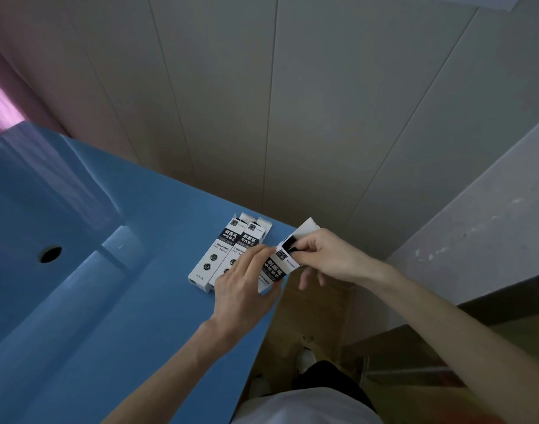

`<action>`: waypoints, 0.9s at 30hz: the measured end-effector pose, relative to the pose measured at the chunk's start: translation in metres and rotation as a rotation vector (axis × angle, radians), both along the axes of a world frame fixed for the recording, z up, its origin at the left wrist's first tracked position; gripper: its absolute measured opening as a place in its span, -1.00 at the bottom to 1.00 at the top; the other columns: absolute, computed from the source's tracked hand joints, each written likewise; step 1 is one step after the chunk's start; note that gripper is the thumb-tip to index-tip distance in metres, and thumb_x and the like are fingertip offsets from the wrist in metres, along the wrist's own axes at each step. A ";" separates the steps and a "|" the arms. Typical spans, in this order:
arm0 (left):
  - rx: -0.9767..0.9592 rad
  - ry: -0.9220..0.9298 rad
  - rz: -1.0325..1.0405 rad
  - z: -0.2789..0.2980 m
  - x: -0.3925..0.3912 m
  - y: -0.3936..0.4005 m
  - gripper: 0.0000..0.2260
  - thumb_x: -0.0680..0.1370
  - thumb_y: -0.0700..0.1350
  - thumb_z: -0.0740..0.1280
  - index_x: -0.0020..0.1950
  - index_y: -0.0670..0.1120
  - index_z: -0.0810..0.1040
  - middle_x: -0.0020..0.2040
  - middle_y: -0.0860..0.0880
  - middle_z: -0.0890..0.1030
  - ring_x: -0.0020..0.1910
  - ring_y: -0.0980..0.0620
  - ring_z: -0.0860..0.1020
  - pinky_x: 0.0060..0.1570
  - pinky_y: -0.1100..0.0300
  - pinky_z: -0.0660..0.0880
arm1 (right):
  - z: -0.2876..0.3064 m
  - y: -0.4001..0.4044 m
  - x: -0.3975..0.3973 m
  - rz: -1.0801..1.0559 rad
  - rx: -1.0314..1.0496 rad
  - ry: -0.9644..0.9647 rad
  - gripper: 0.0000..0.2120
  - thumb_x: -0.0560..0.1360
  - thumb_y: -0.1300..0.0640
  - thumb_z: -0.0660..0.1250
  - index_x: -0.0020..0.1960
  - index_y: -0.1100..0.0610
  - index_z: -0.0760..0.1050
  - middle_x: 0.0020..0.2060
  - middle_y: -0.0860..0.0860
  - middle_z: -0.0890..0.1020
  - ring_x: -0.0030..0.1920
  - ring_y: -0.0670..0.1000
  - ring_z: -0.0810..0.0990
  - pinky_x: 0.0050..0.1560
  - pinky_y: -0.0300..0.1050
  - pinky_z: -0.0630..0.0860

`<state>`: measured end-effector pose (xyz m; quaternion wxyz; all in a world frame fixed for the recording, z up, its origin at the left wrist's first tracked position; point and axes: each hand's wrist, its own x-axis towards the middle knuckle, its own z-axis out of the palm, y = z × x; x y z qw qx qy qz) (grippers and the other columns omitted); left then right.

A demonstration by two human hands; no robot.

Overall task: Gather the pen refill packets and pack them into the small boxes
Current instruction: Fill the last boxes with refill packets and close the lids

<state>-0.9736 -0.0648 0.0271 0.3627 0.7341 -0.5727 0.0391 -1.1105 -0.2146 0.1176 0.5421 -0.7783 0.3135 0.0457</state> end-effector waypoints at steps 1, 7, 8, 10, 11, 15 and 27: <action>0.004 0.006 0.007 0.001 0.000 0.000 -0.36 0.38 0.00 0.62 0.38 0.03 0.42 0.28 0.03 0.60 0.21 0.08 0.58 -0.25 0.11 0.62 | 0.001 -0.003 0.001 -0.012 0.035 0.009 -0.79 0.69 0.17 0.26 0.15 0.19 0.66 0.16 -0.10 0.70 -0.19 0.09 0.77 -0.49 -0.30 0.46; 0.103 0.149 0.053 0.011 -0.002 -0.005 -0.34 0.38 0.05 0.60 0.39 0.06 0.39 0.26 0.06 0.61 0.19 0.08 0.58 -0.10 0.17 0.53 | 0.011 0.000 0.001 -0.109 -0.167 -0.070 -0.83 0.66 0.05 0.33 0.22 -0.01 0.61 0.01 -0.09 0.74 -0.21 -0.05 0.75 -0.37 -0.23 0.56; 0.115 0.178 0.078 0.012 -0.002 -0.006 -0.36 0.39 0.06 0.59 0.39 0.05 0.39 0.24 0.05 0.61 0.18 0.07 0.58 -0.07 0.20 0.48 | 0.010 0.000 0.000 -0.153 -0.275 -0.114 -0.80 0.64 0.02 0.35 0.24 0.00 0.61 0.01 -0.11 0.73 -0.23 -0.08 0.74 -0.36 -0.27 0.55; 0.123 0.218 0.126 0.013 0.000 -0.009 -0.39 0.41 0.07 0.57 0.39 0.03 0.41 0.23 0.04 0.61 0.16 0.05 0.58 -0.04 0.20 0.41 | 0.006 0.001 -0.004 -0.273 -0.406 -0.240 -0.77 0.61 0.00 0.38 0.23 0.02 0.64 -0.01 -0.13 0.72 -0.26 -0.11 0.72 -0.32 -0.32 0.54; 0.126 0.242 0.146 0.013 0.001 -0.011 -0.39 0.41 0.07 0.56 0.39 0.03 0.41 0.24 0.05 0.60 0.16 0.05 0.57 -0.03 0.20 0.39 | 0.002 0.002 -0.006 -0.351 -0.411 -0.302 -0.80 0.60 0.00 0.40 0.19 0.02 0.65 -0.03 -0.13 0.72 -0.25 -0.11 0.71 -0.30 -0.32 0.54; 0.119 0.304 0.166 0.008 0.002 -0.014 -0.37 0.42 0.06 0.56 0.40 0.06 0.35 0.26 0.07 0.57 0.14 0.04 0.57 -0.03 0.18 0.40 | -0.023 0.014 -0.003 -0.547 -0.267 -0.323 -0.67 0.57 -0.07 0.43 0.28 0.01 0.53 0.08 -0.15 0.64 -0.12 -0.07 0.69 -0.21 -0.20 0.59; 0.013 0.829 -0.102 0.013 0.017 -0.018 -0.68 0.62 0.13 0.24 0.32 0.04 0.55 0.15 0.08 0.65 0.16 0.02 0.62 0.08 0.04 0.59 | -0.050 0.024 0.021 -0.536 0.106 -0.370 -0.77 0.64 0.07 0.36 0.28 0.05 0.59 0.02 0.01 0.71 -0.16 0.03 0.72 -0.32 -0.17 0.57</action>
